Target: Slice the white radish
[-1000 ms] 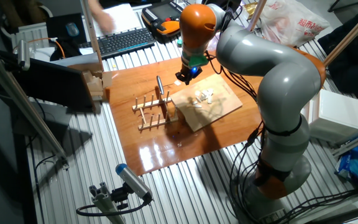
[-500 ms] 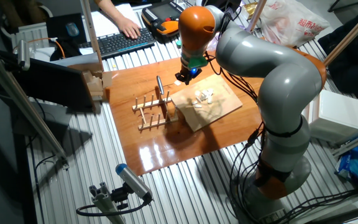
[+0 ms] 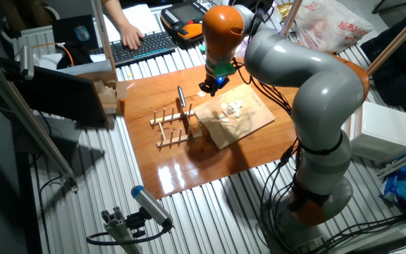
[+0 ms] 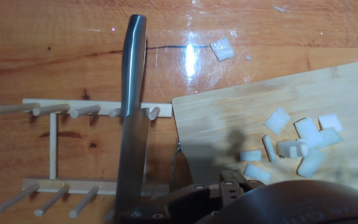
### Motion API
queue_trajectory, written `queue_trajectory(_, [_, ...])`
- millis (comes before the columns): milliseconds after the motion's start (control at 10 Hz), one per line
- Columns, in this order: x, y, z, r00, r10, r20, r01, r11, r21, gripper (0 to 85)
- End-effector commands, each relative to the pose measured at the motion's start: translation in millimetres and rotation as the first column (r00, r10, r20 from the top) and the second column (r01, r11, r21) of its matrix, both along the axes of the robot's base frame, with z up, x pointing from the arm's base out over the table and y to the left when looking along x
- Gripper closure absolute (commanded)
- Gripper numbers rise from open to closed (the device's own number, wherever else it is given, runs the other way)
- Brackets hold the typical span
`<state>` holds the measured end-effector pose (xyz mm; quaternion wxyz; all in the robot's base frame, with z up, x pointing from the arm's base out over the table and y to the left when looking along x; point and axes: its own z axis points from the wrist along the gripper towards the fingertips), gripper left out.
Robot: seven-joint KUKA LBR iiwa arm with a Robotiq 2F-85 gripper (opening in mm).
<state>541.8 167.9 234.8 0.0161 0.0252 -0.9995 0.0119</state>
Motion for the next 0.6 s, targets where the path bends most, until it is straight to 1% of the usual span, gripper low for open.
queue_trajectory(0, [0.3, 0.1, -0.2, 1.000, -0.001, 0.003, 0.001, 1.000, 0.000, 85.0])
queue_trajectory(100, [1.1, 0.0, -0.5, 1.000, -0.001, 0.004, 0.001, 1.000, -0.002, 85.0])
queue_trajectory(300, [0.2, 1.3, -0.7, 1.000, -0.004, -0.005, 0.004, 1.000, 0.006, 85.0])
queue_trajectory(500, [1.1, 0.6, -0.8, 1.000, -0.006, 0.000, 0.006, 1.000, 0.000, 85.0])
